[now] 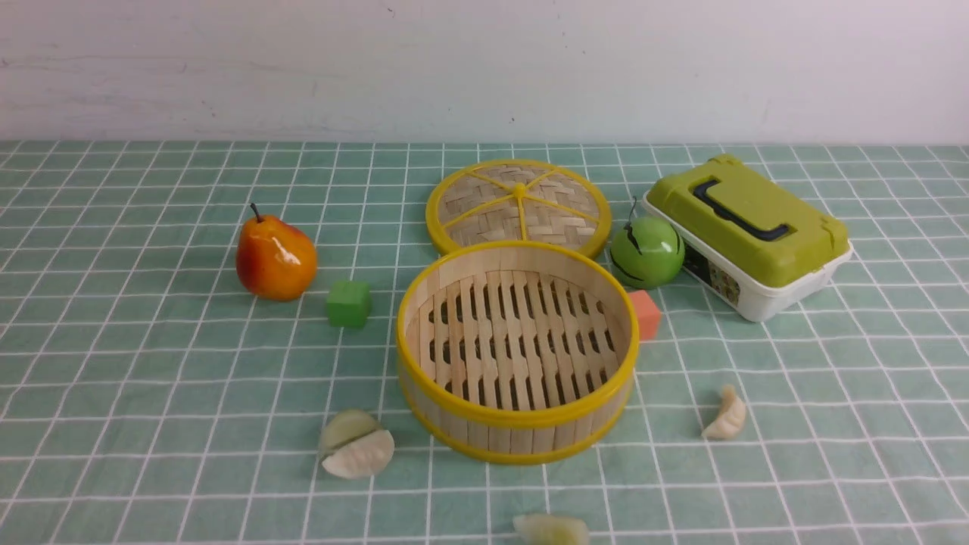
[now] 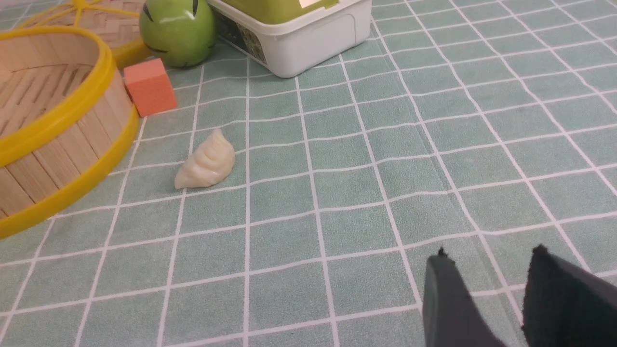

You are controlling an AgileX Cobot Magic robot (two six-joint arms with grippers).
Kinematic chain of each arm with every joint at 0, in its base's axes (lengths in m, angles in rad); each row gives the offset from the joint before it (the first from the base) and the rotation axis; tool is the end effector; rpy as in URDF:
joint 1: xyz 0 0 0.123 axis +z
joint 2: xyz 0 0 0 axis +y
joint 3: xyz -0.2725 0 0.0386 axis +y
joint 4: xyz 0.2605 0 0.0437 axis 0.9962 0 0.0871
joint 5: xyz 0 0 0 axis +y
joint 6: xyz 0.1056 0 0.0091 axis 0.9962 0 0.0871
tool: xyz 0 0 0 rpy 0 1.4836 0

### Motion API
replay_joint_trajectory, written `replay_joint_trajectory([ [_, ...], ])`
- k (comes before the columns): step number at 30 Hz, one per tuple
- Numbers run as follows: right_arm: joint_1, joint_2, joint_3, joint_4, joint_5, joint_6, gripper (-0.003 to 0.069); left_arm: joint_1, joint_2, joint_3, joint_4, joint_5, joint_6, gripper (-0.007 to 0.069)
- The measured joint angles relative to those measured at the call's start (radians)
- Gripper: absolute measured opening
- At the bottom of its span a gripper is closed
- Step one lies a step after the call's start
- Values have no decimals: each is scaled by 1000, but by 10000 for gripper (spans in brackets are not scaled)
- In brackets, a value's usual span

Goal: Put the dumplings into the steamer on the table with the blue tablecloth.
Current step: 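Reach for and grasp a dumpling on the table with the left gripper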

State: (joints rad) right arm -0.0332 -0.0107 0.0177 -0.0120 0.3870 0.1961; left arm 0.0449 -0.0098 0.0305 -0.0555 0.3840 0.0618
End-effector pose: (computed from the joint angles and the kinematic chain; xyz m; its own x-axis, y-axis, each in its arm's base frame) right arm 0.0888 -0.0034 0.1684 -0.2898 0.1937 -0.9373 0.0924 0.9804 0.1740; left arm 0.0891 0.0018 0.1641 -0.3116 -0.0037 -0.9502 -0.0219 0.9998 0.0033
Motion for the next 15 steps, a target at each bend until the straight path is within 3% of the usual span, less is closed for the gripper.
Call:
replay_joint_trajectory([
  [15,0,0,0,0,0,0,239,0,0,0,16,0,0,237],
])
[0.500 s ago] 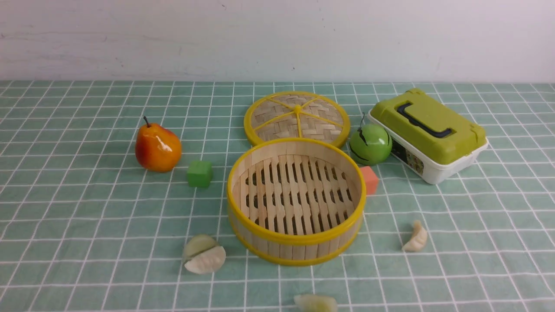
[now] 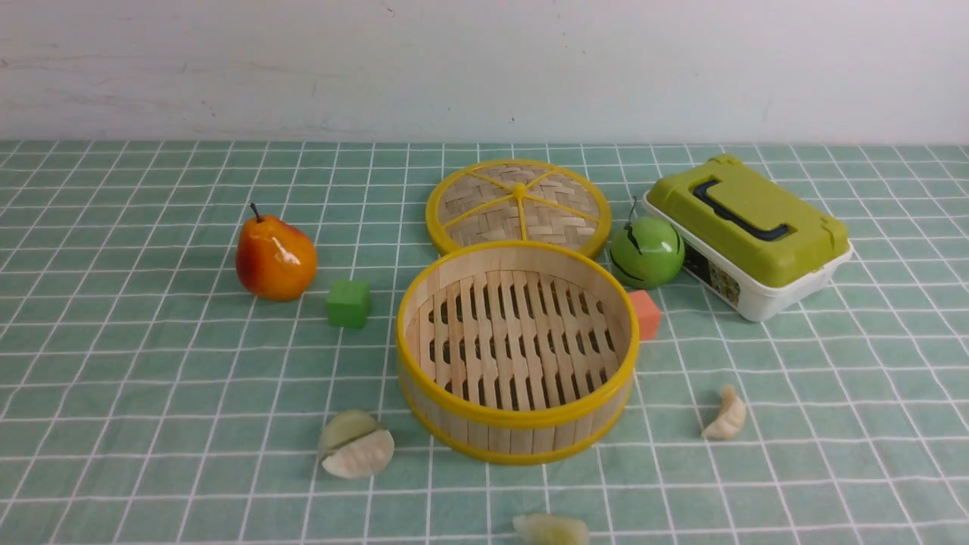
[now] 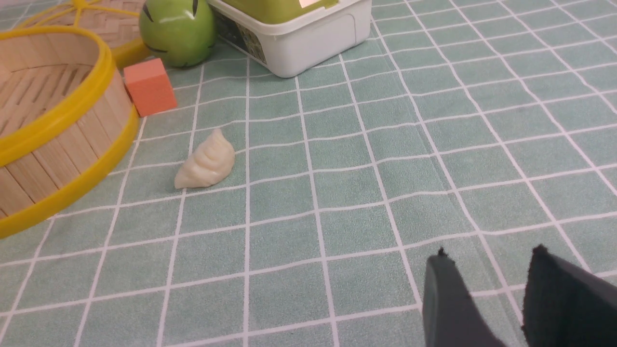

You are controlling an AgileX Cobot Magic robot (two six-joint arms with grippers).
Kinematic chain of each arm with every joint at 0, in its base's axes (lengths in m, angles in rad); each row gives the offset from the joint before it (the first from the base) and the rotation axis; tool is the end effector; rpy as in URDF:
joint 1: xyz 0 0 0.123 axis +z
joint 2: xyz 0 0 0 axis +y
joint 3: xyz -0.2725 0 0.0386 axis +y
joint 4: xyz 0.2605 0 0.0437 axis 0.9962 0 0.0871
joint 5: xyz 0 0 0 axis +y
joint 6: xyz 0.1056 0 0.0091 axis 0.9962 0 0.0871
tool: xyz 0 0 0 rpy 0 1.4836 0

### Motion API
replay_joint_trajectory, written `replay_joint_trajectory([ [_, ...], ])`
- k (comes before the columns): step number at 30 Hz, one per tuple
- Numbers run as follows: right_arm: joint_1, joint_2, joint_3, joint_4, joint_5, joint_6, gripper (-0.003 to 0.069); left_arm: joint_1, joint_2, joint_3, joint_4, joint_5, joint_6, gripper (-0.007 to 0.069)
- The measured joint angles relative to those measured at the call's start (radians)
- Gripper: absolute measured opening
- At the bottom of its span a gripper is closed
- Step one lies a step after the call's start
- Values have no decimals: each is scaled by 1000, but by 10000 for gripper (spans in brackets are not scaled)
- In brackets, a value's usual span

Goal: Put the dumplings into the steamer on the table with the blue tablecloth.
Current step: 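Reach for and grasp a dumpling on the table with the left gripper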

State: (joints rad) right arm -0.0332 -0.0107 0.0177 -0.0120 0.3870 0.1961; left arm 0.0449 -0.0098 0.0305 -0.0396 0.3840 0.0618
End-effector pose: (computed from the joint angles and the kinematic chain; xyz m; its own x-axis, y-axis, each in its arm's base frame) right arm 0.0888 -0.0034 0.1684 -0.2898 0.1937 -0.9373 0.0924 0.9804 0.1740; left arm 0.0891 0.0024 0.1640 -0.3123 0.0111 -0.9499 -0.0230 0.9996 0.0192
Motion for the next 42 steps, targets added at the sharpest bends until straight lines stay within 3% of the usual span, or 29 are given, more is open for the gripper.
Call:
replay_joint_trajectory([
  [26,0,0,0,5,0,0,239,0,0,0,2,0,0,237],
  [34,0,0,0,124,0,1,239,0,0,0,2,-7,0,237],
  [36,0,0,0,195,-6,32,239,0,0,0,-65,-44,-43,237],
  [38,0,0,1,328,-8,116,239,0,0,1,-219,-129,-141,237],
  [42,0,0,9,648,-8,288,239,0,0,1,-663,-353,-426,237],
])
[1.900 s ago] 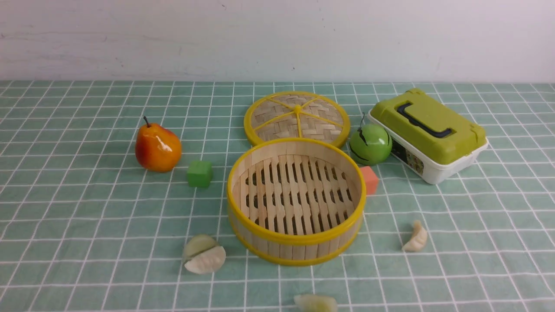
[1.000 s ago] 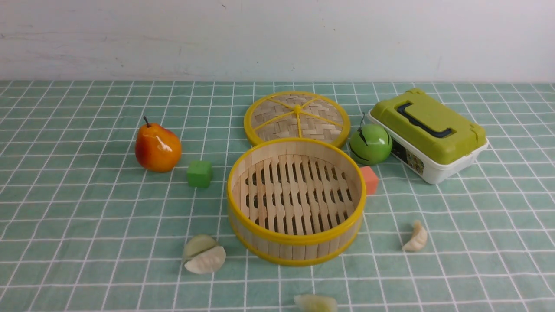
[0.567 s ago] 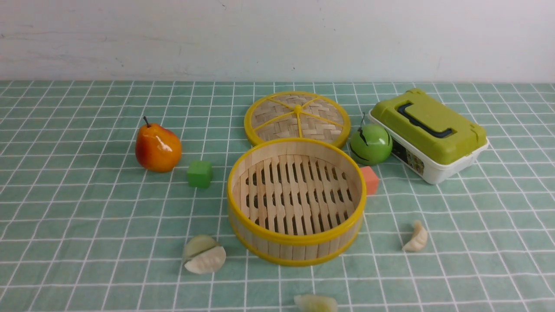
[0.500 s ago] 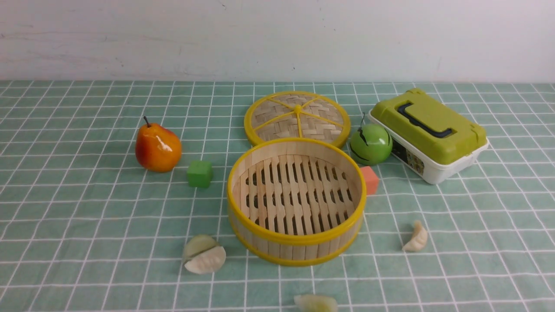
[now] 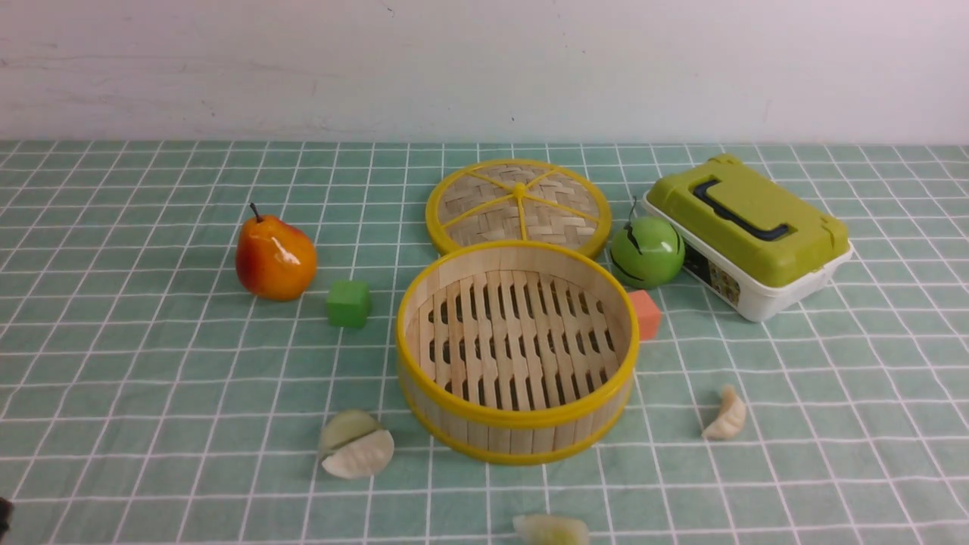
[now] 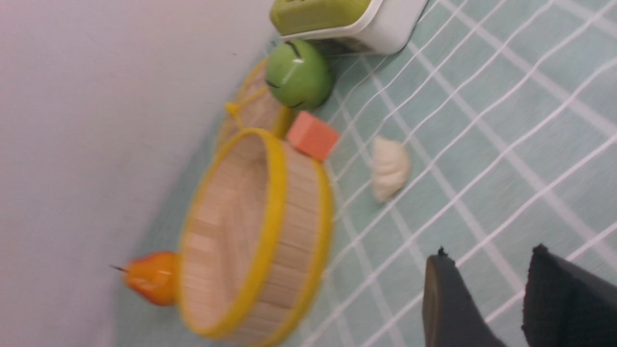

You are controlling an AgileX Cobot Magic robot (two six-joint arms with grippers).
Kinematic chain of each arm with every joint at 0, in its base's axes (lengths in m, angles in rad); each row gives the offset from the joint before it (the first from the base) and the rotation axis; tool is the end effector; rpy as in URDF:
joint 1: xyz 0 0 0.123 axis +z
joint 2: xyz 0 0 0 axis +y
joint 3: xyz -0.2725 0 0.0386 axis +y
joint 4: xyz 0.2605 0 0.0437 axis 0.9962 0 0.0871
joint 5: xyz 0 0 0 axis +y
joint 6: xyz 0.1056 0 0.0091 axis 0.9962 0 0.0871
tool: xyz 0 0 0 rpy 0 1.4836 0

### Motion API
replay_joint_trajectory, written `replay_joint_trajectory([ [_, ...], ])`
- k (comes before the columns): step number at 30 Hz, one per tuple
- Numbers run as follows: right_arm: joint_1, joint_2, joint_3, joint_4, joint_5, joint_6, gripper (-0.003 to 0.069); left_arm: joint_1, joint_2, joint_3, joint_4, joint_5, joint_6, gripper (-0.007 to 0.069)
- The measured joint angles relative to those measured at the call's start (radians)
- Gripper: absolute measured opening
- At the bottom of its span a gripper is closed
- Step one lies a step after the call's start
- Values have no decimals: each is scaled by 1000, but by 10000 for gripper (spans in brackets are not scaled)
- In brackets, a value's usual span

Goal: Put the dumplings into the steamer on the table with the blue tablecloth.
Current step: 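Reach for and grasp a dumpling on the table with the left gripper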

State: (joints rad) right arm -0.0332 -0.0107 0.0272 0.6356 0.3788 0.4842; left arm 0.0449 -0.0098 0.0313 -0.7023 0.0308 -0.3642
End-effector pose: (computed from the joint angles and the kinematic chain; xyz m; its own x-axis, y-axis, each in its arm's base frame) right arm 0.0894 0.0204 0.1735 -0.2705 0.8722 -0.4075 0.1251 0.4516 0.8834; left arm 0.0944 0.0020 0.2014 0.0423 -0.8742 -0.4837 0.0248 0.4849 -0.8742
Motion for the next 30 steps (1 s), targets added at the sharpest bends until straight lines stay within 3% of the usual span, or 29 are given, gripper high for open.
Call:
replay_joint_trajectory([
  [5,0,0,0,144,-14,66,239,0,0,0,-465,-212,-102,237],
  [9,0,0,0,138,-26,58,239,0,0,0,-629,-292,-38,237],
  [13,0,0,0,138,-34,-48,235,0,0,0,-778,-274,21,237],
  [16,0,0,-23,138,-24,-161,197,0,0,-6,-771,-177,46,237],
  [21,0,84,-166,127,-21,-405,43,0,0,-112,-620,-25,197,224],
  [23,0,221,-270,99,-8,-551,-14,0,15,-209,-516,61,331,164],
  [26,0,441,-418,65,59,-741,-20,0,107,-348,-385,196,510,30],
  [30,3,687,-598,60,212,-901,-20,0,275,-517,-203,423,653,-14],
])
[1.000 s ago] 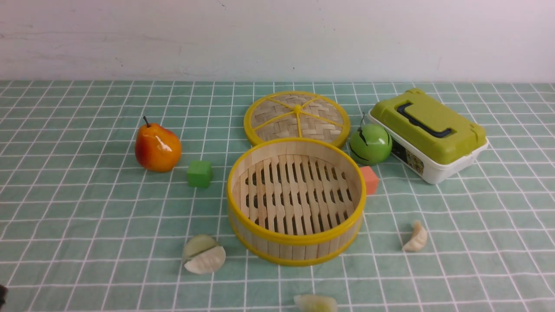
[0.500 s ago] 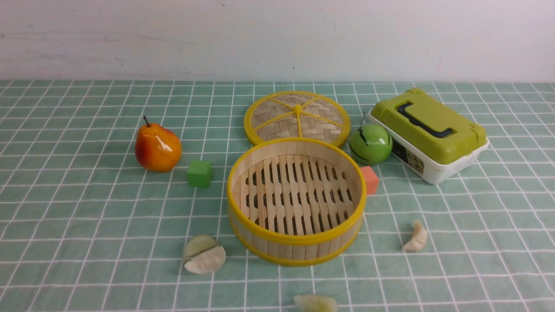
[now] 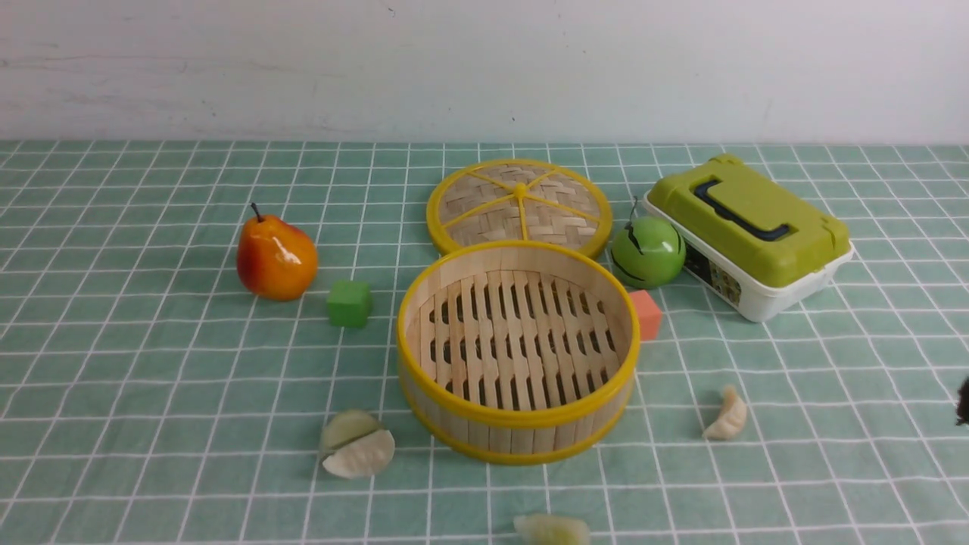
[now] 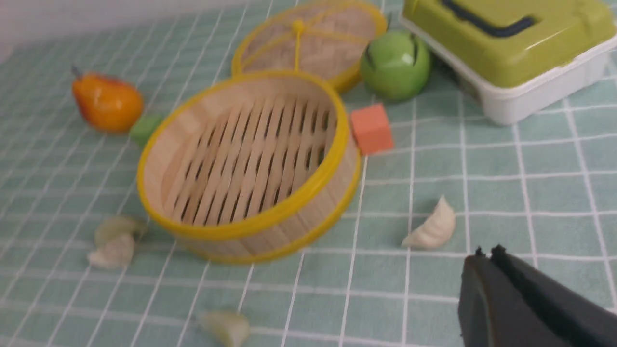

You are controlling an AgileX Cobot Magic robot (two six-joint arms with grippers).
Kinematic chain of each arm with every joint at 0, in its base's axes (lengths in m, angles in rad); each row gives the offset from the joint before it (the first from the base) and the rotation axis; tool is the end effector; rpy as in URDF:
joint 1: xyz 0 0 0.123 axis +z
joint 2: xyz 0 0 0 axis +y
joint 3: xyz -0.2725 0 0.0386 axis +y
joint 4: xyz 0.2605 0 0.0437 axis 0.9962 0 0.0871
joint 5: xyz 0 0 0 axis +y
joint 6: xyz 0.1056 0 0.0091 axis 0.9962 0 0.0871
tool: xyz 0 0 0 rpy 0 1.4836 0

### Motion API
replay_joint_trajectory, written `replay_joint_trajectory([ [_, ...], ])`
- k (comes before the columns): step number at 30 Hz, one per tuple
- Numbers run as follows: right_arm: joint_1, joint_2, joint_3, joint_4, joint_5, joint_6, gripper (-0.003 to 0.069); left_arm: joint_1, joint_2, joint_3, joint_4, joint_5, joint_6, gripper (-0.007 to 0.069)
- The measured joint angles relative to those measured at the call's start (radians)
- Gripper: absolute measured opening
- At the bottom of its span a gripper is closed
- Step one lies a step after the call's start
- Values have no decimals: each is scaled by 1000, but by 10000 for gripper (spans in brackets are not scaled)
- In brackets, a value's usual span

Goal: Put the dumplings into the steamer on the table with the blue tablecloth.
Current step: 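Reach for and grasp a dumpling on the table with the left gripper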

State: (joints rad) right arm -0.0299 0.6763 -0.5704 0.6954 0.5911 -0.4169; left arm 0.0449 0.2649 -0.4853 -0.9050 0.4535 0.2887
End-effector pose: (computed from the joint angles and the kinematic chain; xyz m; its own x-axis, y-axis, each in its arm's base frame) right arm 0.1634 0.0330 0.2925 -0.5197 0.1911 -0.8327 -0.1920 0.9236 0.3318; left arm 0.0928 -0.0325 0.3326 -0.1486 -0.5090 -0.8478 0.2634 0.8060 -0.5301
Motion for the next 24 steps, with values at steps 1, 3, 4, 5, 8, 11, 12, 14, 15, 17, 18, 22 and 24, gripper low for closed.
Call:
replay_joint_trajectory([
  [1,3,34,-17,0,28,-15,-20,0,21,-18,22,29,6,-14],
  [3,36,128,-93,-8,113,-44,-20,0,133,-113,140,179,12,-14],
  [4,76,173,-136,-21,156,-51,-20,0,203,-179,213,288,0,-14],
  [5,110,205,-155,-36,188,-52,-20,0,264,-225,275,363,-14,-14],
  [8,217,275,-200,-99,245,-54,-19,-11,461,-349,457,566,-47,-14],
  [11,298,307,-207,-144,259,-56,-17,-86,611,-418,592,635,-46,-14],
  [12,312,311,-208,-156,260,-57,-16,-125,659,-434,641,639,-41,-14],
  [14,335,313,-209,-167,260,-58,-15,-206,751,-461,734,644,-49,-14],
  [15,336,313,-209,-166,260,-58,-15,-213,760,-463,742,644,-49,-14],
  [17,340,313,-209,-173,257,-58,-13,-286,864,-491,823,645,-117,-14],
  [18,340,313,-209,-177,252,-58,-11,-320,941,-514,850,637,-170,-14],
  [22,340,313,-209,-176,242,-58,-8,-365,1106,-591,865,586,-239,-6],
  [24,340,313,-209,-176,242,-58,-7,-369,1176,-628,855,561,-235,34],
])
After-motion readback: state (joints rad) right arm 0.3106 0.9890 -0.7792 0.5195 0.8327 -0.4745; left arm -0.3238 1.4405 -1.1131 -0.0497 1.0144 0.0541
